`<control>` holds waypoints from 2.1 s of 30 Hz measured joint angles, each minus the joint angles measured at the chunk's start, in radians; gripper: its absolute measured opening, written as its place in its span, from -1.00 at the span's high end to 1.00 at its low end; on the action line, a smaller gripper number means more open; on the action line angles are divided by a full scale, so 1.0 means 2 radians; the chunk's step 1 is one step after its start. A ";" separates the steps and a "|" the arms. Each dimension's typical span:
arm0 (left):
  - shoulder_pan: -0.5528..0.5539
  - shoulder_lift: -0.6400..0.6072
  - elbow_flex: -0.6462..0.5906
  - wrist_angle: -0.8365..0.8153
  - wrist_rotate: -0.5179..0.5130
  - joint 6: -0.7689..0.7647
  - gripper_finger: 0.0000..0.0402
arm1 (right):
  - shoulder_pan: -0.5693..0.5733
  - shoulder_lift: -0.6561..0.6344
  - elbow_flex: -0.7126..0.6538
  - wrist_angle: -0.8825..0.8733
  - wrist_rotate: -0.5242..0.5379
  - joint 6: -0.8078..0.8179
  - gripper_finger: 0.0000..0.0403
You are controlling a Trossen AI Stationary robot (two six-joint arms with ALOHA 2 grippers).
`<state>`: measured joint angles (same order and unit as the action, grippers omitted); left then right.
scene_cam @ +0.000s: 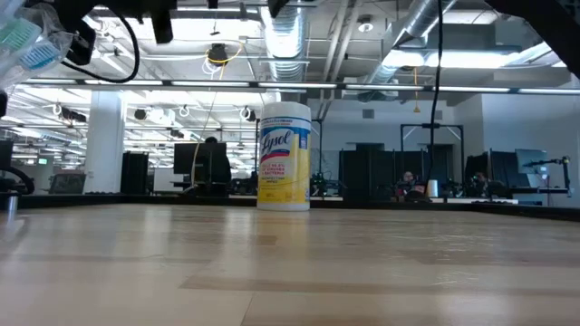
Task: Pick & Place toothbrushing station
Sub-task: Return to Home Position
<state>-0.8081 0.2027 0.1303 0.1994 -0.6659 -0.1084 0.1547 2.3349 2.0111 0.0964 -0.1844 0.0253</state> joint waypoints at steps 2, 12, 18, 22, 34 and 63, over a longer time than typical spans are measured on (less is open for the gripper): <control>0.012 -0.007 0.000 -0.001 0.000 0.001 0.12 | 0.000 -0.004 0.001 -0.005 0.001 -0.004 0.45; 0.053 -0.069 0.000 -0.009 0.000 0.030 0.12 | -0.007 -0.031 0.000 -0.045 0.005 -0.016 0.45; 0.076 -0.101 0.001 -0.048 -0.012 0.025 0.12 | -0.014 -0.044 0.001 -0.071 0.005 -0.018 0.45; 0.091 -0.101 0.005 -0.060 -0.011 0.021 0.12 | -0.021 -0.055 0.001 -0.113 0.009 -0.018 0.45; 0.160 -0.101 0.005 -0.160 0.038 -0.069 0.12 | -0.019 -0.119 -0.056 -0.173 0.039 -0.043 0.68; 0.282 -0.101 -0.030 -0.156 0.217 -0.087 0.12 | 0.010 -0.465 -0.811 0.427 0.128 0.057 0.77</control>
<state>-0.2451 -0.0002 0.0708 -0.1123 -0.2317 -0.2816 0.1750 1.4043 0.3897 0.9507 0.0708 0.1387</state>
